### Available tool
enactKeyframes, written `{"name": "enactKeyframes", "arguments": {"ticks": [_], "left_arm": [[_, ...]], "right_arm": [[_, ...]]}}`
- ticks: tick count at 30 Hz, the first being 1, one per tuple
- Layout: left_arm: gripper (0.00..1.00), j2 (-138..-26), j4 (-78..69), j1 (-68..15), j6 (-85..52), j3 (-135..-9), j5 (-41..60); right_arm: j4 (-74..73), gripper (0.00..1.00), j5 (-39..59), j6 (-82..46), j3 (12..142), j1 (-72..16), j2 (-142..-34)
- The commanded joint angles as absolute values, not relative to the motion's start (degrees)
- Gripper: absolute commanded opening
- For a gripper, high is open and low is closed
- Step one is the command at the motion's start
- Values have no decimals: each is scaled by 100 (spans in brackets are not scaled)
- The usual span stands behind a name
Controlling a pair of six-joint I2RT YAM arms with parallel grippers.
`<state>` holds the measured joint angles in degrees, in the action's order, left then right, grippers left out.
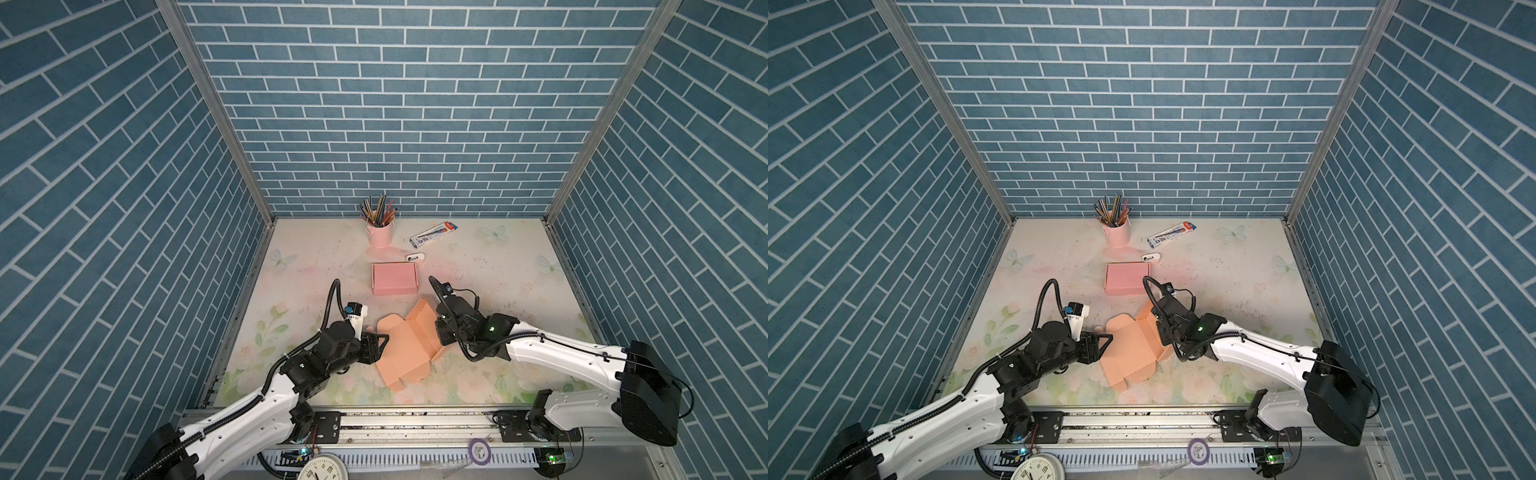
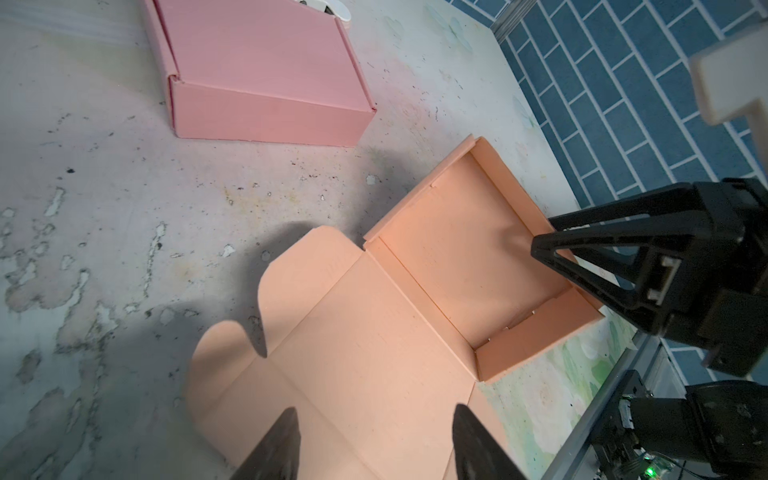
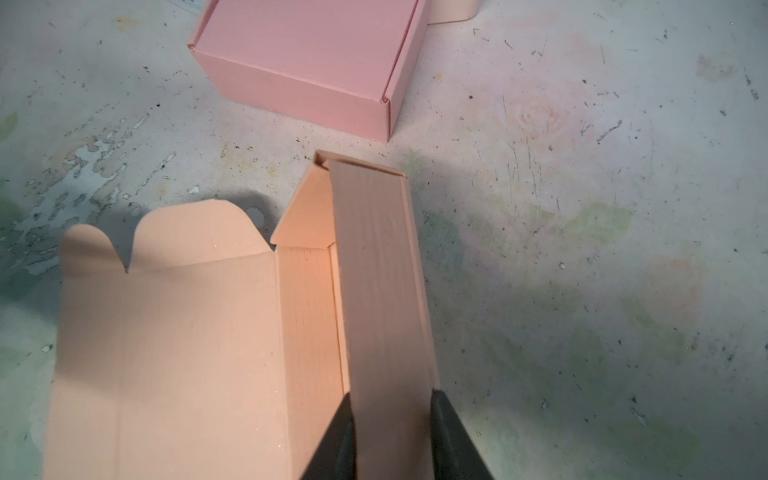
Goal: Fold the paper box
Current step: 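Hold the side wall upright with the right gripper while the left grips the opposite wall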
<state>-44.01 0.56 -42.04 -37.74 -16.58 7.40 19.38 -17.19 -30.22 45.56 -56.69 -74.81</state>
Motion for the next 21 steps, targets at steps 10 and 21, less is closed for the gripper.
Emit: {"name": "enactKeyframes", "arguments": {"ticks": [10, 21], "left_arm": [[75, -4241, 812, -3600, -3741, -2107, 1086], [76, -4314, 56, -3532, -4284, -1695, 1660]], "right_arm": [[1874, 30, -1562, -3182, 4091, -5341, -7157], [1712, 30, -1447, -3184, 3870, -5247, -7001]]}}
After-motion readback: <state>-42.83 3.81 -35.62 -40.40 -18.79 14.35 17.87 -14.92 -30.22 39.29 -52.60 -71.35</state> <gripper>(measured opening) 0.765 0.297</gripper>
